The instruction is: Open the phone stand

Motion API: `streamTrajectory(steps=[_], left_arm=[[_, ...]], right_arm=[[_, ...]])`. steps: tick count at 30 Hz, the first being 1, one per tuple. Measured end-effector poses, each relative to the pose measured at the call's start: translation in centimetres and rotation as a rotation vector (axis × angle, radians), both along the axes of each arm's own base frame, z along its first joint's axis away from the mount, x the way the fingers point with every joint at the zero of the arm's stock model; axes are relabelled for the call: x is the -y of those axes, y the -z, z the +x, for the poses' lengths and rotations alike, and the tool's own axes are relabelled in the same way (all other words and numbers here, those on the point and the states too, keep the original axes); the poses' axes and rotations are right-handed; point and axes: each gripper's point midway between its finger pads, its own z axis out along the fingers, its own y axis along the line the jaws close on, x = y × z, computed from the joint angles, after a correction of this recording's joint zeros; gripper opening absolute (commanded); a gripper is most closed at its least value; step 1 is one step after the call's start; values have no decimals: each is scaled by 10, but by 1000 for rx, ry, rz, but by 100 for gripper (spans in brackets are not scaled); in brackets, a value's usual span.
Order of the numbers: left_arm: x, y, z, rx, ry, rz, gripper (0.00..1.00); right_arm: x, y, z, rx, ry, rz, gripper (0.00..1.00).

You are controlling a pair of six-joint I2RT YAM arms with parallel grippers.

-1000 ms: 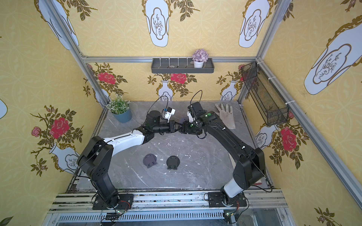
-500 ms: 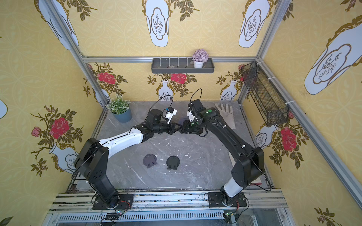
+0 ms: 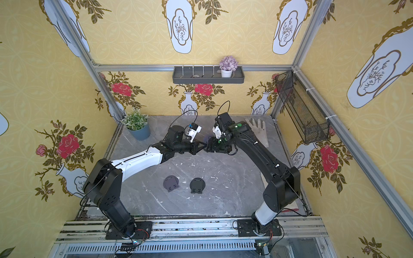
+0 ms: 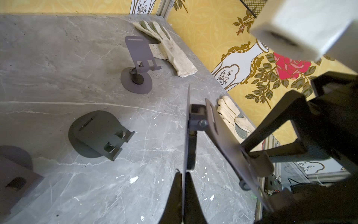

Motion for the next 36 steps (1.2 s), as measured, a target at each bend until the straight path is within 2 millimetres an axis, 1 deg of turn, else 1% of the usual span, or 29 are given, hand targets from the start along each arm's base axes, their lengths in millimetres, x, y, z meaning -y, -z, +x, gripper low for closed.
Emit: streamTrajectory(steps=[1,2,5,10,15,19,23,31,36], left_arm=[[-2,0,0,-13,-12,5,0],[-4,2,1,-18,-25,19,0],[-10,9,1,-64,-56,46,0],[-8,-3,0,-60,-57,30,0],[-8,-2,-4,-73,-43,30,0],[-9,-3,-7,-77,-36,28,0],[-9,-4,-8,-82,-35,23,0],[-9,-4,-10,-84,-29,20,0],[-9,-4,-10,-84,-27,19,0]], right_arm=[[-1,0,1,-1,6,3,95],[-3,-2,2,2,2,12,99],[-10,-8,8,24,-12,42,98],[-14,-8,18,37,-8,58,98],[-11,-7,36,49,21,73,100],[-6,-9,49,61,41,96,96],[-4,-9,54,53,47,116,94],[-15,-11,52,35,16,167,94],[-21,-9,54,31,1,193,89]])
